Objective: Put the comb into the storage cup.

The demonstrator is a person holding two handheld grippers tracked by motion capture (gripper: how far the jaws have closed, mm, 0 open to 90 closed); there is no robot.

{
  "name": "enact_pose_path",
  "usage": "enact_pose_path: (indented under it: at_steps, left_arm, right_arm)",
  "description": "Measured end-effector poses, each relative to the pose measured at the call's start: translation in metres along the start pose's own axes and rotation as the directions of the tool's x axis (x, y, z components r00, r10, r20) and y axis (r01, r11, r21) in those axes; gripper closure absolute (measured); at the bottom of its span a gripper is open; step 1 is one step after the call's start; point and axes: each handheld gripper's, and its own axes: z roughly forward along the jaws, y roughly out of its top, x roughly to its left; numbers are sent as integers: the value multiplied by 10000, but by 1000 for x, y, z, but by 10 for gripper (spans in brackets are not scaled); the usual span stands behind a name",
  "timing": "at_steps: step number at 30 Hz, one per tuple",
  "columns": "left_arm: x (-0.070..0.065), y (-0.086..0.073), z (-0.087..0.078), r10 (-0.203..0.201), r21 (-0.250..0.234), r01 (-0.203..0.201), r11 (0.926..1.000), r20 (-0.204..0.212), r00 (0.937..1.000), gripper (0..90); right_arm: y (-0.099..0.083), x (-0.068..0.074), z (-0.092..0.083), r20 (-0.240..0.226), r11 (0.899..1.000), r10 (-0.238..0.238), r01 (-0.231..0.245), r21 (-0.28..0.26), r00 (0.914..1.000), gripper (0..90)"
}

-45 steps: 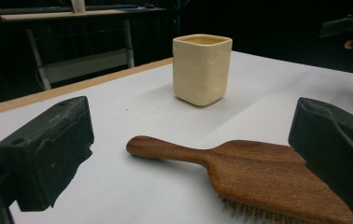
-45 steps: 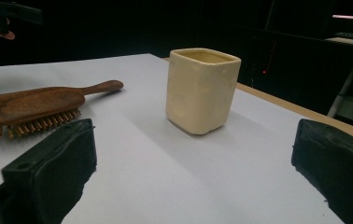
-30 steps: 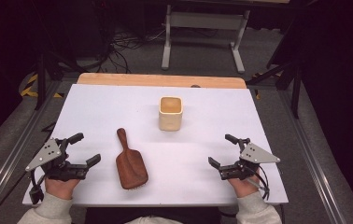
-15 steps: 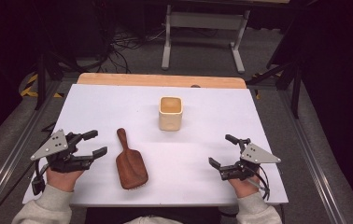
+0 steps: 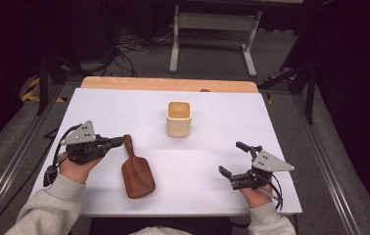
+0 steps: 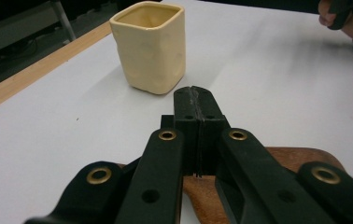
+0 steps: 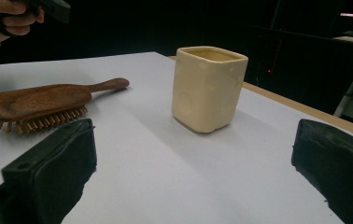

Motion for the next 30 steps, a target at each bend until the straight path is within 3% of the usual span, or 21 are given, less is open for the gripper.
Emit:
enact_pose_path:
  at_steps: [8, 14, 18, 27, 28, 30]
  left_arm:
    - [17, 8, 20, 110, 1164, -146, 9931, 316, 9994, 899]
    - [24, 12, 39, 277, 1922, -389, 9806, 605, 9978, 899]
    - [28, 16, 49, 496, 2399, -682, 9684, 825, 9954, 899]
    - [32, 24, 76, 888, 3570, -1326, 9246, 1366, 9866, 899]
    - [33, 24, 79, 872, 3717, -1342, 9186, 1406, 9862, 899]
    - [33, 23, 86, 939, 4113, -1463, 8997, 1448, 9850, 899]
  right_arm:
    - [-1, 1, 1, -82, 10000, -6, 7, 46, 10000, 5]
    - [-1, 1, 1, -123, 10000, -39, 40, 57, 9999, 5]
    - [-1, 1, 2, -171, 9999, 2, 0, 124, 9999, 5]
    - [-1, 1, 2, -248, 9998, -1, 5, 175, 9997, 5]
    - [-1, 1, 2, -249, 9999, -7, 11, 169, 9997, 5]
    - [-2, 2, 2, -255, 9998, -34, 39, 191, 9997, 5]
